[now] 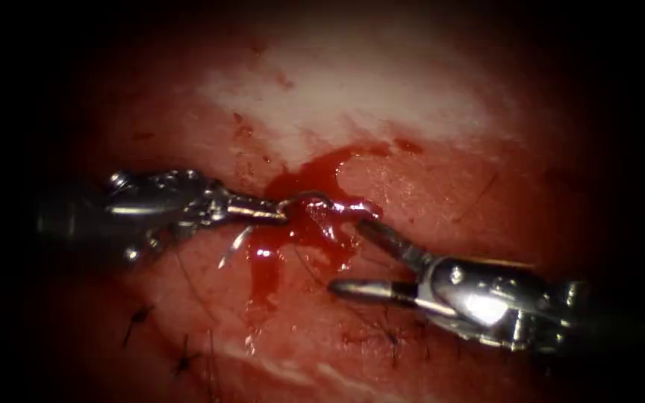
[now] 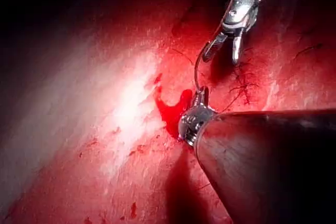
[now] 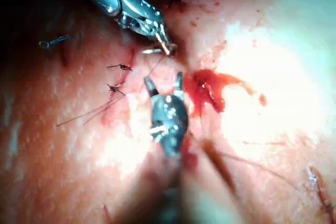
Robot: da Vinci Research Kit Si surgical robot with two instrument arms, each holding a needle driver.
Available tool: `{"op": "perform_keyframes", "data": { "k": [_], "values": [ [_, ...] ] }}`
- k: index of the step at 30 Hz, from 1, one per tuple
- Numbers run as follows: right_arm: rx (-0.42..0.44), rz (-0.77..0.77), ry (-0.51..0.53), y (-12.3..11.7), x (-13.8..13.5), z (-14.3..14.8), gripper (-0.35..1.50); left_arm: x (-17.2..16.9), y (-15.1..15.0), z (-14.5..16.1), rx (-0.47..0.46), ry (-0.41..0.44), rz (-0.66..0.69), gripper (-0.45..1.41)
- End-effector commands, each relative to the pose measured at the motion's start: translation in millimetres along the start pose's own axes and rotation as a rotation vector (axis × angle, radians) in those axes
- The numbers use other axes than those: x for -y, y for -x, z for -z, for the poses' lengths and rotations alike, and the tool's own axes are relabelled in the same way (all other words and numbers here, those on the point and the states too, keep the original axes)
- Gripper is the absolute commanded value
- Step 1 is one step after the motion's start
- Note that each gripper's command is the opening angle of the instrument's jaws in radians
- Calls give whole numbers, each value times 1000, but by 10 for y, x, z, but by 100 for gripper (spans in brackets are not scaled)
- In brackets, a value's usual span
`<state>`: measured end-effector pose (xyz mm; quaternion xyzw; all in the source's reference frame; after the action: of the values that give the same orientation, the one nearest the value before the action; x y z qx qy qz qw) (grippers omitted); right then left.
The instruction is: Wound Closure
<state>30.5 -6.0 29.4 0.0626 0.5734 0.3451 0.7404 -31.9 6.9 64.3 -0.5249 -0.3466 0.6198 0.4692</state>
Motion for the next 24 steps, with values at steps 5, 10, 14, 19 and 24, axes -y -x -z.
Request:
{"op": "perform_keyframes", "data": {
  "k": [5,10,14,19,24],
  "values": [
    [-71,-6,64,5,17,-21,98,-2,8,-13,-6,57,14,-45],
    [-122,-10,104,4,29,-27,93,-4,9,-14,-21,88,22,-45],
    [-154,-12,155,4,33,-30,89,-6,9,-16,-27,101,21,-45],
    [-176,-14,193,2,33,-29,89,-8,10,-19,-23,109,19,-45],
    [-193,-16,215,-2,31,-26,88,-8,11,-19,-18,117,18,-45]
  ]
}}
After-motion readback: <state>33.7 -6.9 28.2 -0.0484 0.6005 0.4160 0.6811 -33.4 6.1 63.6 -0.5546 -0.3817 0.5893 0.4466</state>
